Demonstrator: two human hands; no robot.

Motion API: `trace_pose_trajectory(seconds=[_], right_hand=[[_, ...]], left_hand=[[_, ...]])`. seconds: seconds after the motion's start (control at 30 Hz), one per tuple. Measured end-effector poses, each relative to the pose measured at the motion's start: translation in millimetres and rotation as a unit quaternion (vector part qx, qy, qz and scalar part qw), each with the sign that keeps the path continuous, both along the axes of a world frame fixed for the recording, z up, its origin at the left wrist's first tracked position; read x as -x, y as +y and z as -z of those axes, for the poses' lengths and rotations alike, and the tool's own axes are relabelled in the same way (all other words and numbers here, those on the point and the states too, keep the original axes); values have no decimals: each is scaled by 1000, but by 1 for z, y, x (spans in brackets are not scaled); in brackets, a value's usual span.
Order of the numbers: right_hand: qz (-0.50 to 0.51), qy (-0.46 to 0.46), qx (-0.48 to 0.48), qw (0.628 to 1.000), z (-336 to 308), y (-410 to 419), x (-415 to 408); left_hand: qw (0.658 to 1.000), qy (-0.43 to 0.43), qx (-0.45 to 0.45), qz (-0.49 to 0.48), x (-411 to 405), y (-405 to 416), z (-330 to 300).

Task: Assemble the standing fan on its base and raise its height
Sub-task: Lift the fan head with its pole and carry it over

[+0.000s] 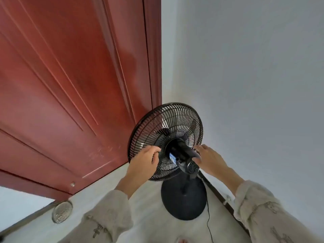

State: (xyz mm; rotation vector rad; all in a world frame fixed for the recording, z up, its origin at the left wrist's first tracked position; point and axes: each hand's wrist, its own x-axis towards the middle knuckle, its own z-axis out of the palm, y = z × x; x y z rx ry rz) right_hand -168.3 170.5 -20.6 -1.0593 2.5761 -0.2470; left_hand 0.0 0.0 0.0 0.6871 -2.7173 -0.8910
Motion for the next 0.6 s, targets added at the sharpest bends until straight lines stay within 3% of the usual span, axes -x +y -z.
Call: trace_pose_trajectory(seconds=[0.13, 0.3, 0.4, 0.6], right_hand=[[36, -94, -11, 995, 32, 11, 6], [153, -216, 97, 959, 59, 16, 30], [159, -252, 118, 947, 75, 23, 43], [123, -355, 77, 924, 96, 27, 78]], left_hand=[[997, -57, -43, 25, 11, 18, 38], [994, -67, -79, 20, 51, 38, 65], [993, -68, -94, -4, 85, 53, 73], [994, -110, 7, 6, 116, 64, 98]])
